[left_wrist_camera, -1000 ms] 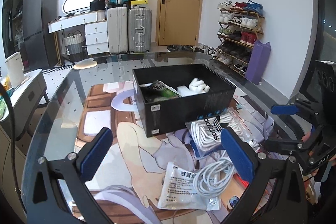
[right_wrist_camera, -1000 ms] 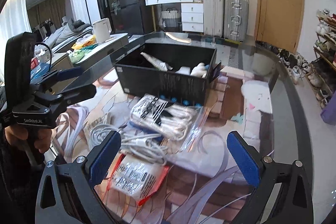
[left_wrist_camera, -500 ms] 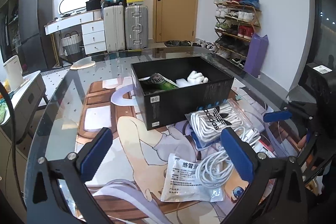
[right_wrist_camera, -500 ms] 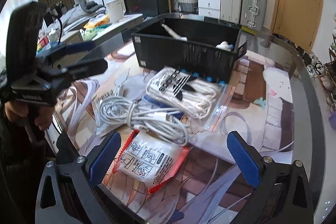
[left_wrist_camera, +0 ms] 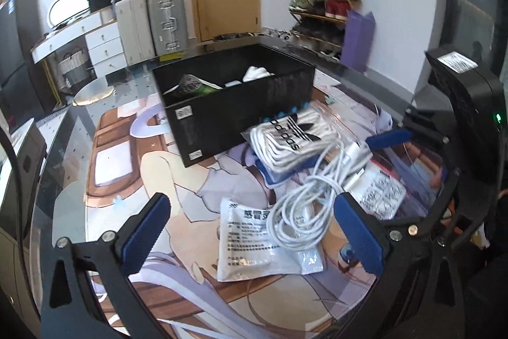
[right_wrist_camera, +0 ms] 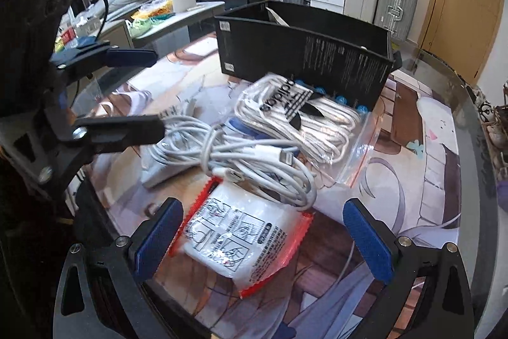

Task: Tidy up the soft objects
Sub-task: 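Withdraw both tools from the bin toward the bagged white cables, then close the right tool on the red-edged white packet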

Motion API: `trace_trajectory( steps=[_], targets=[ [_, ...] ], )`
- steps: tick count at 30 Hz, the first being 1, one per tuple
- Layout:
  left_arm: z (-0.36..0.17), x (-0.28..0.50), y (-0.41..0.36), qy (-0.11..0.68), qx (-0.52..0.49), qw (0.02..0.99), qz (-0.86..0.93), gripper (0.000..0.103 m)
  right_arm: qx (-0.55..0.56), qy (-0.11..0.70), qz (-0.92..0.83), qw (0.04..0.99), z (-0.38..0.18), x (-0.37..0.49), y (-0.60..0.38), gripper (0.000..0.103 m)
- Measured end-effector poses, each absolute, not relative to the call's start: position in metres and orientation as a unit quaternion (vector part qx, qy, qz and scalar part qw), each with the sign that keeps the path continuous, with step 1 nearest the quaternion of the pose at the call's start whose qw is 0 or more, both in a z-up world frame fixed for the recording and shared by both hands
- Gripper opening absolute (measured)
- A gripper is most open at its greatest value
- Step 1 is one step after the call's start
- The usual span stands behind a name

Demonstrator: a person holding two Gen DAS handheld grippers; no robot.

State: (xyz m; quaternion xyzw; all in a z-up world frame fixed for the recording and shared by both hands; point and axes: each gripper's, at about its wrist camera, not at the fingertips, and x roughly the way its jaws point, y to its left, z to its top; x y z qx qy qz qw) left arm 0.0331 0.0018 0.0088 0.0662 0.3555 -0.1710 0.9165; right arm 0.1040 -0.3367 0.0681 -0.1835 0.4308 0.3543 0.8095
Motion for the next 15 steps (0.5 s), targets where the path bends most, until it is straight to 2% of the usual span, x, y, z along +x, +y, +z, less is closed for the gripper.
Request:
trace_trajectory(
  steps=[15],
  targets=[
    [-0.005, 0.030, -0.016, 0.388, 0.098, 0.895, -0.197, 0.103, -0.176, 0.441, 0.321, 0.820, 0.067, 0.120, -0.363, 0.102]
  ],
)
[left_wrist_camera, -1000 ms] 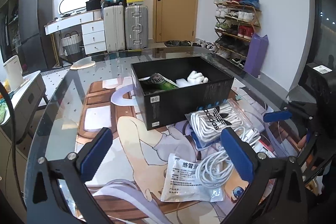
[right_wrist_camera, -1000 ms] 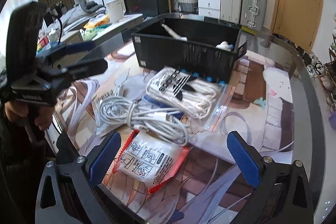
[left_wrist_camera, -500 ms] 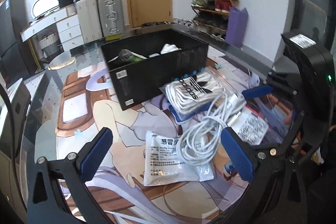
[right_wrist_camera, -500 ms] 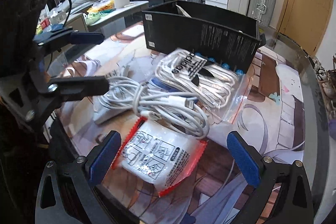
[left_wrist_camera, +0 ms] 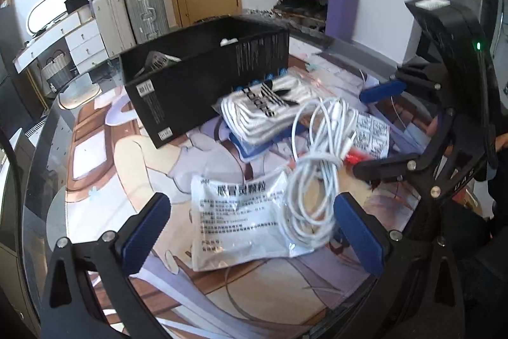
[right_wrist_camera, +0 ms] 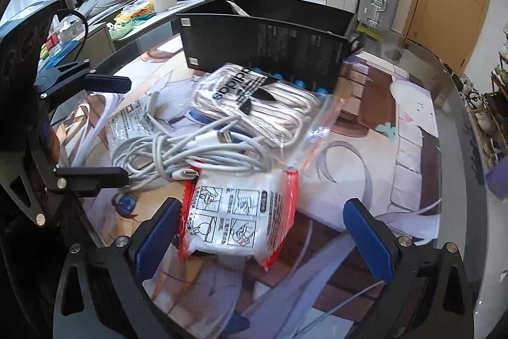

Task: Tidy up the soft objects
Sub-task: 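Close the right tool on the red-edged white packet, then close the left tool on the loose white cable coil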

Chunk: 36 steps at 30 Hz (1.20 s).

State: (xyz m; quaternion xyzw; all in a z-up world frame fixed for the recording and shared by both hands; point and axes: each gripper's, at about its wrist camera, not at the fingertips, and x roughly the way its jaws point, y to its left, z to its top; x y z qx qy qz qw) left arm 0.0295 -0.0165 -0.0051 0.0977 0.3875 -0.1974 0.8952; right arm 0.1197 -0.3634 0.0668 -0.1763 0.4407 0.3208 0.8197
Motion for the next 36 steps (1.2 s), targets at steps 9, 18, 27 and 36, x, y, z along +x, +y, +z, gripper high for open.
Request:
trace_trajectory(
  steps=[9, 18, 27, 36],
  targets=[
    [0.002, 0.027, -0.022, 0.375, 0.089, 0.899, -0.209, 0.103, -0.171, 0.442, 0.326, 0.818, 0.063, 0.121, -0.372, 0.102],
    [0.000, 0.029, -0.040, 0.373, 0.102, 0.894, -0.226, 0.103, -0.176, 0.432, 0.352, 0.812, 0.070, 0.114, -0.370, 0.071],
    [-0.002, 0.035, -0.067, 0.377, 0.120, 0.884, -0.249, 0.103, -0.157, 0.428, 0.368, 0.810, 0.082, 0.113, -0.385, 0.057],
    [-0.006, 0.042, -0.077, 0.381, 0.122, 0.882, -0.250, 0.073, -0.135, 0.425, 0.337, 0.829, 0.090, 0.122, -0.411, 0.057]
  ],
)
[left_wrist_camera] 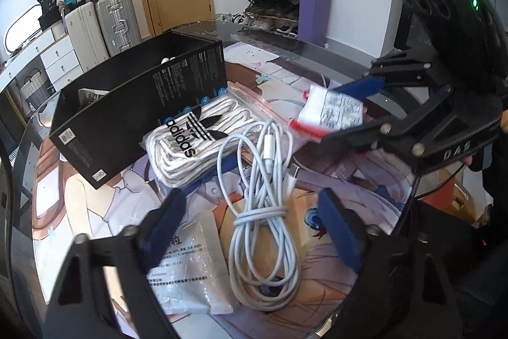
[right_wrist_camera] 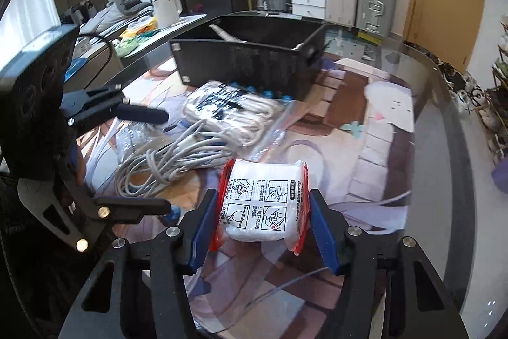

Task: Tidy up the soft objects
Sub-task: 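Close the left tool on the loose white cable coil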

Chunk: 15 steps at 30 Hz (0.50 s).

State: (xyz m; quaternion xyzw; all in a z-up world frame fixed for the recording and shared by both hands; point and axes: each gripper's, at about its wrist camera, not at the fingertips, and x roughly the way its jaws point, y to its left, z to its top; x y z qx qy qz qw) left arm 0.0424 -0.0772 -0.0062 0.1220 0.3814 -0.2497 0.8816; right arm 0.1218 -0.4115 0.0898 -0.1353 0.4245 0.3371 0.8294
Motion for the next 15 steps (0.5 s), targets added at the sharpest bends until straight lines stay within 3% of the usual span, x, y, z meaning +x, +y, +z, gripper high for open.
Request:
trace_trajectory(
  steps=[1, 3, 6, 15],
  targets=[
    [-0.007, 0.043, -0.079, 0.382, 0.125, 0.881, -0.250, 0.062, -0.135, 0.424, 0.336, 0.830, 0.091, 0.122, -0.412, 0.057],
    [-0.009, 0.042, -0.082, 0.381, 0.127, 0.879, -0.256, 0.054, -0.134, 0.423, 0.336, 0.831, 0.091, 0.121, -0.412, 0.057],
    [-0.010, 0.041, -0.084, 0.379, 0.136, 0.877, -0.262, 0.032, -0.135, 0.422, 0.338, 0.831, 0.092, 0.120, -0.410, 0.057],
    [0.007, 0.040, -0.067, 0.364, 0.087, 0.890, -0.261, 0.032, -0.134, 0.413, 0.343, 0.833, 0.095, 0.118, -0.409, 0.057]
  ],
)
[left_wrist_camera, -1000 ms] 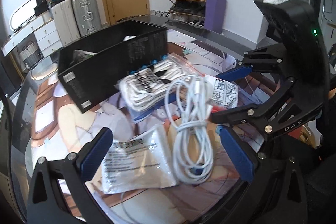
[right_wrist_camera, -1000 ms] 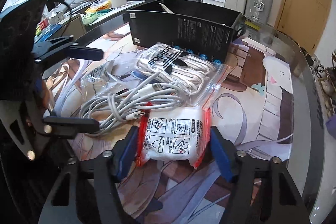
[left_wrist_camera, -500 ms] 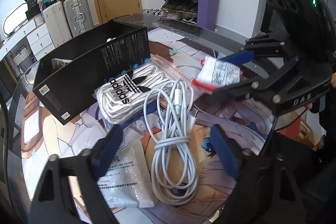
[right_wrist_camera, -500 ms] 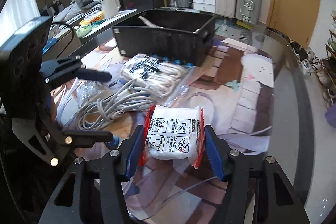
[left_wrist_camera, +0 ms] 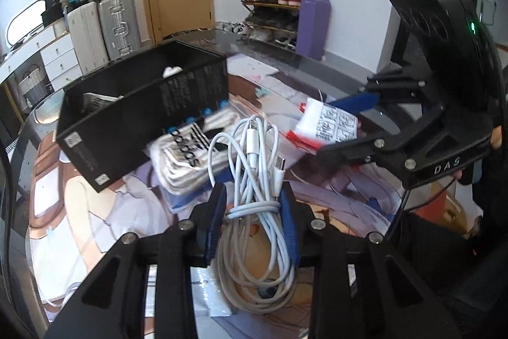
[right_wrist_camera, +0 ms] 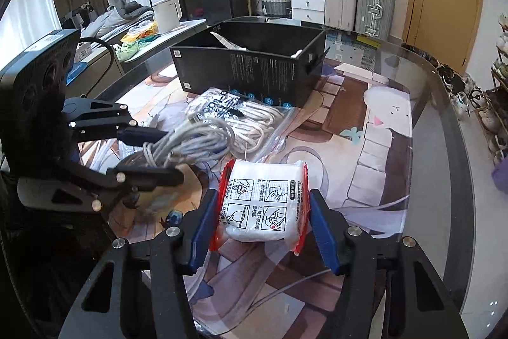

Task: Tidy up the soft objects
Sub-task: 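Close the left tool on the loose white cable coil, then lift the cable coil and red-edged packet and carry both over the black bin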

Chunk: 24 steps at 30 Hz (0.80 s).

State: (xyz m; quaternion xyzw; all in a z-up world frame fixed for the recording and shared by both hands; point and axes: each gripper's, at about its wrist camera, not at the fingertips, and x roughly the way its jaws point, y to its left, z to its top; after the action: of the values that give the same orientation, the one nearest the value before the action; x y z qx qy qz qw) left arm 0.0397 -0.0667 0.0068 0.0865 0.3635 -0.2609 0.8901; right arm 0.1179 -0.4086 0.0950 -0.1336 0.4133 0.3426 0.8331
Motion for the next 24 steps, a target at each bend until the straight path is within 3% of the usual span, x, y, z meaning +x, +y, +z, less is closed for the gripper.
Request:
trace_trajectory(
  steps=[24],
  targets=[
    [0.064, 0.051, 0.003, 0.293, -0.011, 0.940, -0.174, 0.032, -0.065, 0.338, 0.323, 0.881, 0.144, 0.126, -0.408, 0.057]
  ],
)
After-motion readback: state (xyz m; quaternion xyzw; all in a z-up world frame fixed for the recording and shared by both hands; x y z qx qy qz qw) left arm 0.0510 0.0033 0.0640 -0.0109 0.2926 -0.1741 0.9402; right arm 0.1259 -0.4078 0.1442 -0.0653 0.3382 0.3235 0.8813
